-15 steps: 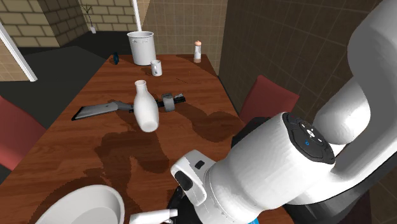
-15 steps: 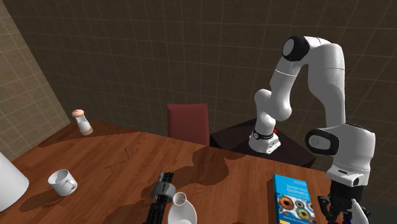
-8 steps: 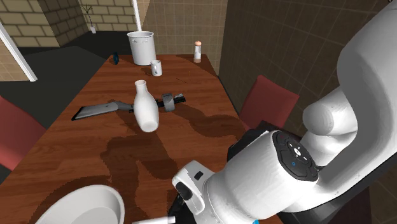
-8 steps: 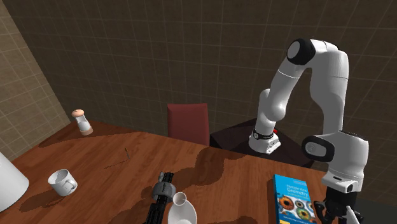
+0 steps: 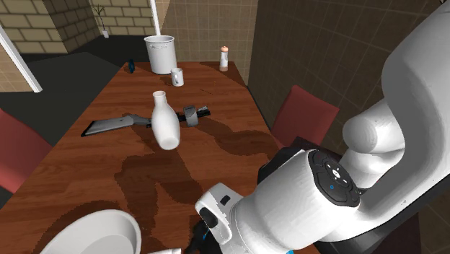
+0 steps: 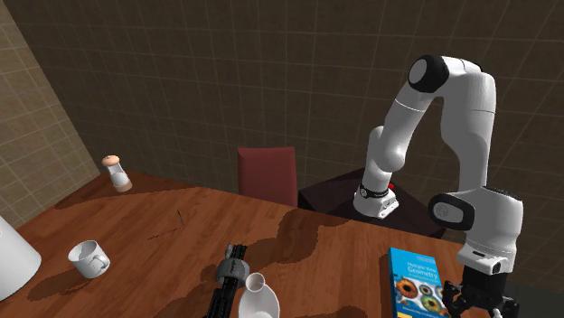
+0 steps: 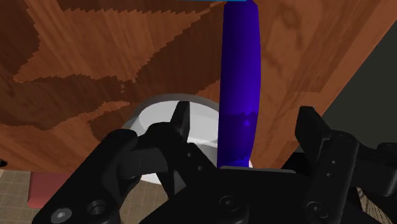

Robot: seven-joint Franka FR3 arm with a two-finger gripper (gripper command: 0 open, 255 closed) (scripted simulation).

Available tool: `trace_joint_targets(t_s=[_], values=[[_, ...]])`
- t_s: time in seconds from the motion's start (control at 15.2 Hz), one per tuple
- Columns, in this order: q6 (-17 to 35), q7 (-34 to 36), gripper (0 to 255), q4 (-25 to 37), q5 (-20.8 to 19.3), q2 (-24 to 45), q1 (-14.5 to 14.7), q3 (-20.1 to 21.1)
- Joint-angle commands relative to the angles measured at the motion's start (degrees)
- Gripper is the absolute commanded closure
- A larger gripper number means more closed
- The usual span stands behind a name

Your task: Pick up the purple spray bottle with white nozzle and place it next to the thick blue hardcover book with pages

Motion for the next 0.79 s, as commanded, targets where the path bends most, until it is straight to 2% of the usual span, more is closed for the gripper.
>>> trace_joint_targets(t_s=[0.0,0.2,0.26,0.33,0.4,0.46,0.53,0.73], values=[[0.0,0.0,0,0.0,0.0,0.0,0.0,0.0],[0.0,0.0,0,0.0,0.0,0.0,0.0,0.0],[-1.73,1.61,0,-0.91,-2.32,1.29,11.66,-11.63],[-3.5,2.31,0,-1.81,-3.48,1.92,25.6,-25.34],[-5.13,0.94,0,-2.82,-1.9,1.37,39.32,-38.4],[-6.27,-2.03,0,-3.7,1.92,-0.03,47.31,-45.5],[-6.12,-3.62,0,-3.8,4.04,-0.47,46.22,-44.1],[-6.1,-3.89,0,-3.82,4.4,-0.55,46.06,-43.88]])
